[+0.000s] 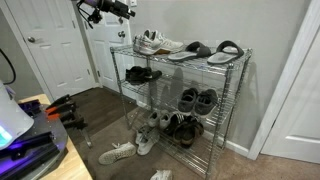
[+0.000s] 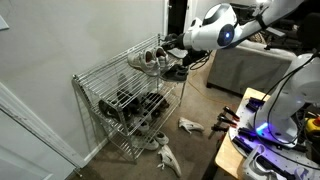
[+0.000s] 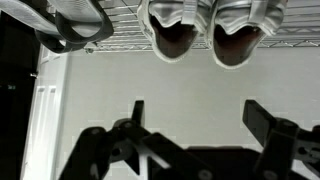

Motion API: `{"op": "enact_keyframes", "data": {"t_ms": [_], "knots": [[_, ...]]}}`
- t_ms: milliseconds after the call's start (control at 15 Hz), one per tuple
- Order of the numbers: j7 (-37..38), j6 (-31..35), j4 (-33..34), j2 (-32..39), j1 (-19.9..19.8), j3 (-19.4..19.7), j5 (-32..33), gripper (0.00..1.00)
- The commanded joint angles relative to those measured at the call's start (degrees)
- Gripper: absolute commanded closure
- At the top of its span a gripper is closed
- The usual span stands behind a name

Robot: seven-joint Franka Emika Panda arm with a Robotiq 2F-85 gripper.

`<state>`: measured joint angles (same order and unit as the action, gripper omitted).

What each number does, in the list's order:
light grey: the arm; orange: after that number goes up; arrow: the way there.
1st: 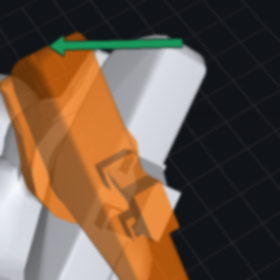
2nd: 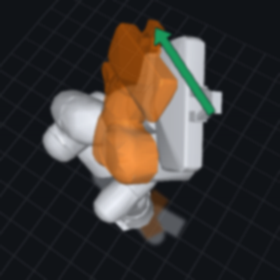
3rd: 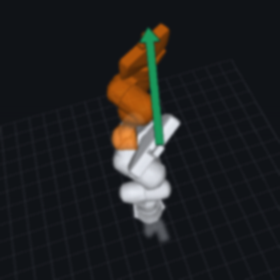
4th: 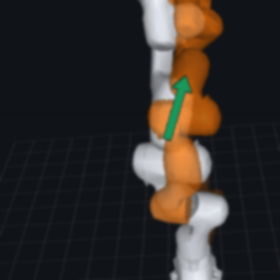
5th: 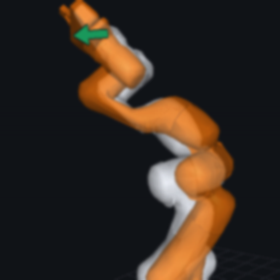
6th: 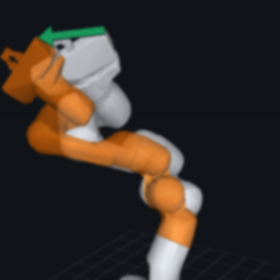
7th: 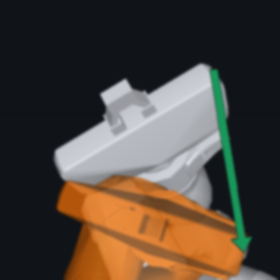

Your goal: Remove the grey shoes from the middle rack and put them on the top rack

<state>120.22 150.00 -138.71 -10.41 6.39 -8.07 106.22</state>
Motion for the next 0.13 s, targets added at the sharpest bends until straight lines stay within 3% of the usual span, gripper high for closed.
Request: {"op": "enact_keyframes", "data": {"t_ms": [0,67], "knots": [[0.0,0.0,0.0,0.0,0.0,0.0,0.0,0.0],[0.0,-0.01,0.0,0.0,0.0,0.0,0.0,0.0]]}}
